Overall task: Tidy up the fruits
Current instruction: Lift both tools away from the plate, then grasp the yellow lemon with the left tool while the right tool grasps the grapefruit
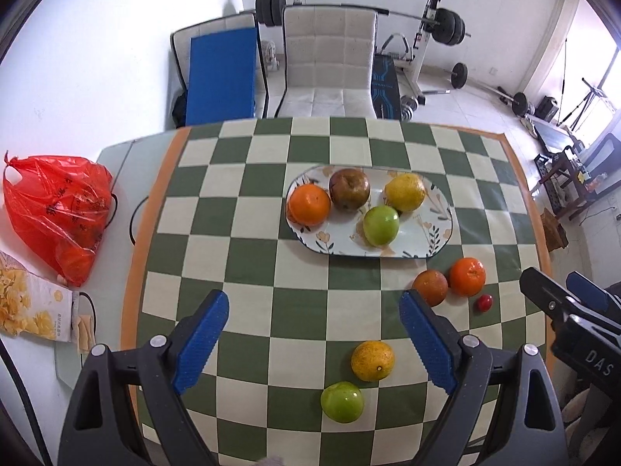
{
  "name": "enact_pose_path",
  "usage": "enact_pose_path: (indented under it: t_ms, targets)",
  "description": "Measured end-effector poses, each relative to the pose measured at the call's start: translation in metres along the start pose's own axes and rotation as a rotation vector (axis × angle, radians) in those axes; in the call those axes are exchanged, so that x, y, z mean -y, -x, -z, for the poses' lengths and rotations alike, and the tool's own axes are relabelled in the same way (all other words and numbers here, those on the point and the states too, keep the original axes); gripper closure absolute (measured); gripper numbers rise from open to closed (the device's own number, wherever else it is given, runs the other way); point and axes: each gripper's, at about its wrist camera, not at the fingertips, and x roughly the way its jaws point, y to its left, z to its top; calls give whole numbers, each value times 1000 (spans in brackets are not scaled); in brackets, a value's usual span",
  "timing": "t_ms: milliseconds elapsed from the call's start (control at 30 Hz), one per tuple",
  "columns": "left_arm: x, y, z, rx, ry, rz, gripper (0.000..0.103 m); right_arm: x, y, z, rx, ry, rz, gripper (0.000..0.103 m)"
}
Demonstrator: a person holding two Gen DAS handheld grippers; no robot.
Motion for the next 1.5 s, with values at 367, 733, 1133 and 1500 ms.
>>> enact_pose_path:
  t_ms: [367,733,1133,1500]
  targets:
    - [50,-142,49,-439,-83,84,0,46,-82,14,-205,-108,-112,33]
    - [77,-208,86,-598,-148,73,39,57,-143,19,-336,-111,-143,33]
    - [14,-204,70,-559,32,39,47,21,-223,11,-463,-93,-157,33]
    - [-3,-202,85,-565,75,65,46,-4,-230,41,-560,68,-178,45]
